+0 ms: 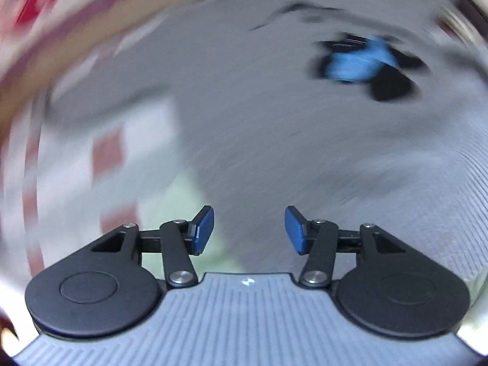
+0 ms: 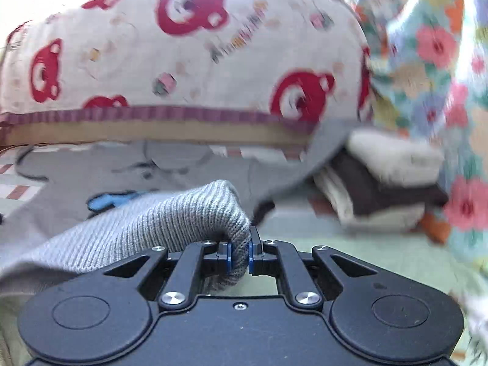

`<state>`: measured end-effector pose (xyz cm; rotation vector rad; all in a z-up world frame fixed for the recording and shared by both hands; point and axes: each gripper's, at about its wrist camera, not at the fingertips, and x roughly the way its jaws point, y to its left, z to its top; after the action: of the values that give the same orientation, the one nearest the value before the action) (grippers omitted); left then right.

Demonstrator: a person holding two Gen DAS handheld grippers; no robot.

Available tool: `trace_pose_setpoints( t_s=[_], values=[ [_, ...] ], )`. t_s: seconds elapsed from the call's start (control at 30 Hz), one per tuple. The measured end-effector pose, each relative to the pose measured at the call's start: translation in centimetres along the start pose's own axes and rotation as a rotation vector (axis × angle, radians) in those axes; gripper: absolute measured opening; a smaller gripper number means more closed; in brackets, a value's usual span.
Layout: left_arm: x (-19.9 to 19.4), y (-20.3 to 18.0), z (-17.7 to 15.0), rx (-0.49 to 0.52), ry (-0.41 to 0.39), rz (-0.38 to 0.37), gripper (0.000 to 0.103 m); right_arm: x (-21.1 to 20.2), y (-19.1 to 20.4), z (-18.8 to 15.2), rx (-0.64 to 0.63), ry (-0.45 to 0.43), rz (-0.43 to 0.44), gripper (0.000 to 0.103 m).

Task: Fold clothes

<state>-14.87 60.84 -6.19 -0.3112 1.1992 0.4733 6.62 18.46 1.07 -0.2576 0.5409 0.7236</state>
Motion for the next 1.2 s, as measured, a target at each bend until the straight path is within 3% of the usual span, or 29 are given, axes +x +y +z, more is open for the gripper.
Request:
trace_pose_setpoints(
  t_s=[0.07,0.13,0.2,0.3,0.4,0.47,0.53,0.57,0.67,0.73,0.77,0.8,0.87,0.93,1.0,1.03,1.1,1.2],
  values=[
    [0.4,3.4,-0.9,-0.196,0.048,-0.074,0.052,1.1,-0.6,-0.6,0.061,0.025,0.012,0.010],
    [1.0,4.6,-1.6,-0.297,0.078,-0.166,0.053,2.2,-0.9,-0.9,0.101,0.048,0.028,0.010],
    [1.8,3.7,-1.6,-0.288,0.107,-0.236,0.057,2.5,-1.0,-1.2,0.108,0.050,0.040,0.010],
    [3.3,0.2,-1.7,-0.185,0.182,-0.275,0.066,2.8,-0.8,-1.4,0.101,0.036,0.043,0.010],
    [5.2,-2.9,-1.8,-0.094,0.247,-0.230,0.069,3.1,-0.8,-1.4,0.122,0.039,0.052,0.010],
    [6.5,-3.8,-1.8,-0.094,0.263,-0.219,0.067,3.5,-1.0,-1.5,0.142,0.049,0.068,0.011],
    [7.0,-3.8,-1.5,-0.127,0.245,-0.221,0.049,3.9,-1.2,-1.6,0.161,0.059,0.084,0.012],
    [6.9,-3.8,-1.2,-0.136,0.229,-0.225,0.015,4.1,-1.3,-1.7,0.164,0.065,0.095,0.012],
    [4.4,-3.9,-0.2,-0.054,0.147,-0.222,0.010,2.7,-1.9,-1.2,0.148,0.023,0.111,0.010],
    [0.6,-2.9,0.0,-0.011,0.080,-0.202,0.009,-2.4,-3.0,0.8,0.105,-0.114,0.194,0.009],
    [-1.5,-2.3,0.2,0.006,0.046,-0.190,0.009,-4.6,-3.5,1.5,0.094,-0.123,0.217,0.009],
    [-3.2,-1.3,0.3,0.014,0.025,-0.173,0.009,-6.4,-4.0,1.9,0.095,-0.112,0.240,0.009],
    [-5.1,1.0,0.4,-0.020,0.023,-0.153,0.009,-6.5,-4.9,0.2,0.158,0.056,0.279,0.009],
    [-4.4,1.6,-0.2,-0.035,0.069,-0.152,0.010,-4.1,-4.3,-4.0,0.137,0.277,0.242,0.009],
    [-3.0,1.7,-0.9,-0.040,0.127,-0.153,0.009,-1.5,-3.5,-7.9,0.133,0.441,0.217,0.009],
    [-2.4,1.3,-1.0,-0.026,0.150,-0.148,0.009,-0.9,-3.5,-8.8,0.168,0.464,0.224,0.009],
    [-1.4,-0.4,-0.9,0.037,0.185,-0.126,0.009,-1.3,-3.5,-8.4,0.202,0.429,0.227,0.009],
    [-1.1,-1.5,-0.8,0.085,0.218,-0.103,0.009,-5.3,-3.8,-5.2,0.166,0.273,0.234,0.009]
  ],
)
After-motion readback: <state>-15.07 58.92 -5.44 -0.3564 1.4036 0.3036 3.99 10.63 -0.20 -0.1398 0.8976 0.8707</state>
